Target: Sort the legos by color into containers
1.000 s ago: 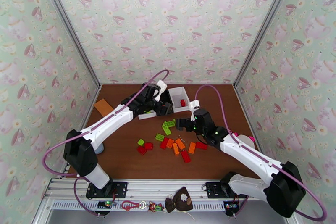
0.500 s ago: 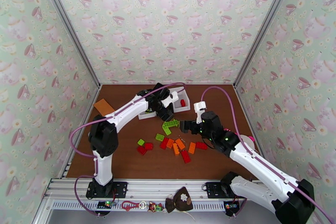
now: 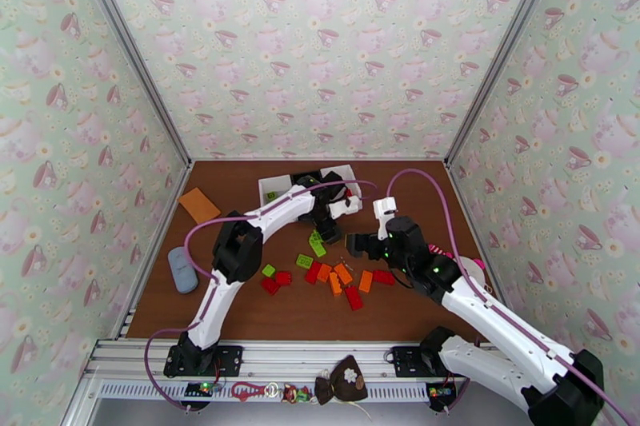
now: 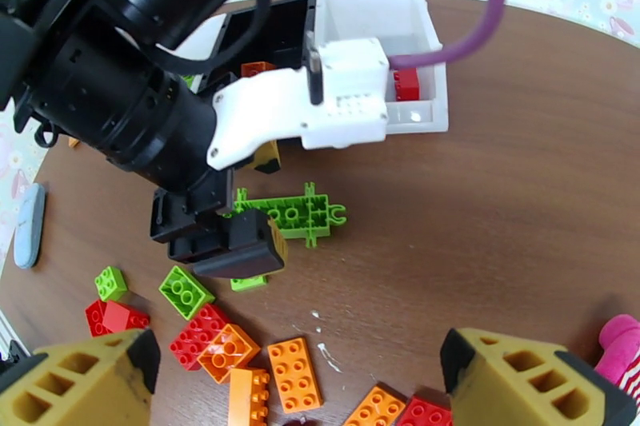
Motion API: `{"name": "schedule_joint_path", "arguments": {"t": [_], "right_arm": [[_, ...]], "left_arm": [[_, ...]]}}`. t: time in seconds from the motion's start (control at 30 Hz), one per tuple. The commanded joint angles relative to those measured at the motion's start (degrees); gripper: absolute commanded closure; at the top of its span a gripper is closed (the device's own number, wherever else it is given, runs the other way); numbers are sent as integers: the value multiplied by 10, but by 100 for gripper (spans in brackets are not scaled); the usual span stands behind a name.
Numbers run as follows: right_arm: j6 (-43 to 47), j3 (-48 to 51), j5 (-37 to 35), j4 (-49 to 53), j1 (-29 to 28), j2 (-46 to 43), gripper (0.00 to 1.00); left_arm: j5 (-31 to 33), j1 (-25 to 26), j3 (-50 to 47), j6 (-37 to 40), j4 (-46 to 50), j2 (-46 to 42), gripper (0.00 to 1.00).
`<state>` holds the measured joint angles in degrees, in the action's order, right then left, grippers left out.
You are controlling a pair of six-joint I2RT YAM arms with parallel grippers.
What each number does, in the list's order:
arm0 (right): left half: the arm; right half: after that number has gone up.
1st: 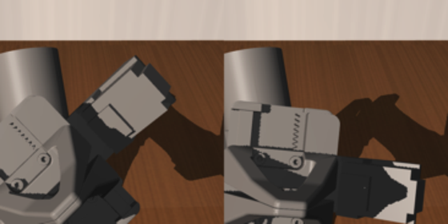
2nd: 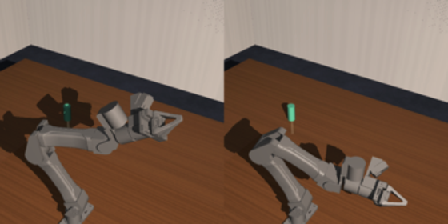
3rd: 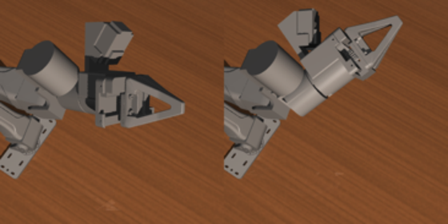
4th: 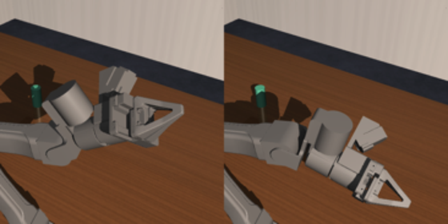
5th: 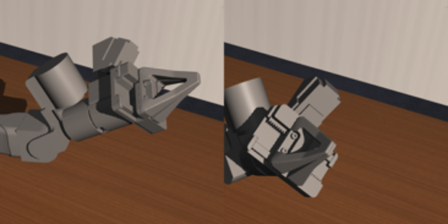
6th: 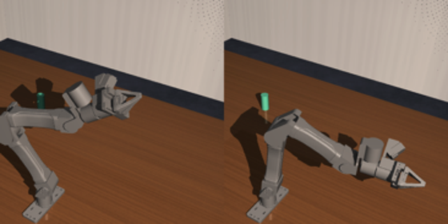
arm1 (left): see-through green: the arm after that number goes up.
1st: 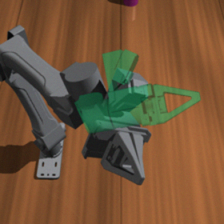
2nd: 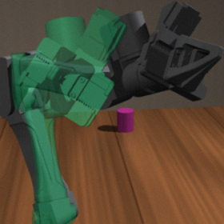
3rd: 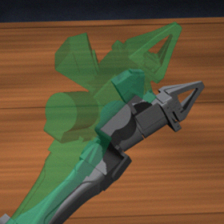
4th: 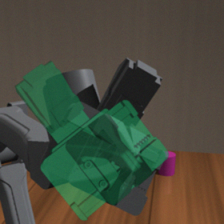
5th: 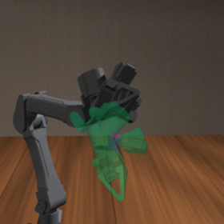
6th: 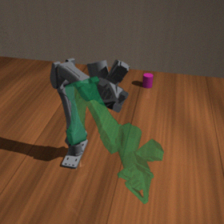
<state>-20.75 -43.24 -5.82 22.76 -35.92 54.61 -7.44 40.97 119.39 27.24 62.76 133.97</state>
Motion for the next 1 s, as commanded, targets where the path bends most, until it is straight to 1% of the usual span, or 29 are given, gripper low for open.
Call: {"name": "schedule_joint_path", "arguments": {"t": [0.0, 0.17, 0.2, 0.33, 0.37, 0.43, 0.5, 0.53, 0.6, 0.67, 0.83, 0.97], "right_arm": [[8, 5, -24, 11, 2, -16, 1], [9, 11, -30, 14, 2, -25, 1], [8, 11, -31, 14, 2, -25, 1], [9, 13, -34, 13, 1, -26, 1], [9, 14, -33, 12, 2, -27, 1], [10, 14, -33, 11, 1, -28, 1], [10, 14, -33, 10, 2, -27, 1], [10, 14, -32, 10, 2, -27, 1], [11, 14, -31, 6, 2, -27, 1], [10, 15, -27, 7, 2, -26, 1], [8, 10, -17, -1, 2, -22, 1], [0, 2, 1, -14, 2, -23, 1]], "left_arm": [[17, 1, 29, 10, 33, 26, 30], [29, 3, 39, 11, 36, 47, 31], [31, 4, 39, 11, 36, 50, 35], [40, 6, 42, 10, 37, 56, 39], [40, 6, 41, 9, 37, 57, 44], [44, 6, 39, 9, 37, 56, 48], [45, 7, 38, 8, 38, 55, 58], [41, 6, 38, 7, 39, 54, 61], [38, 7, 36, 4, 40, 48, 62], [33, 6, 31, 0, 37, 37, 68], [17, 5, -4, -12, 7, -9, 70], [12, 0, -52, -35, -40, -72, 70]]}}
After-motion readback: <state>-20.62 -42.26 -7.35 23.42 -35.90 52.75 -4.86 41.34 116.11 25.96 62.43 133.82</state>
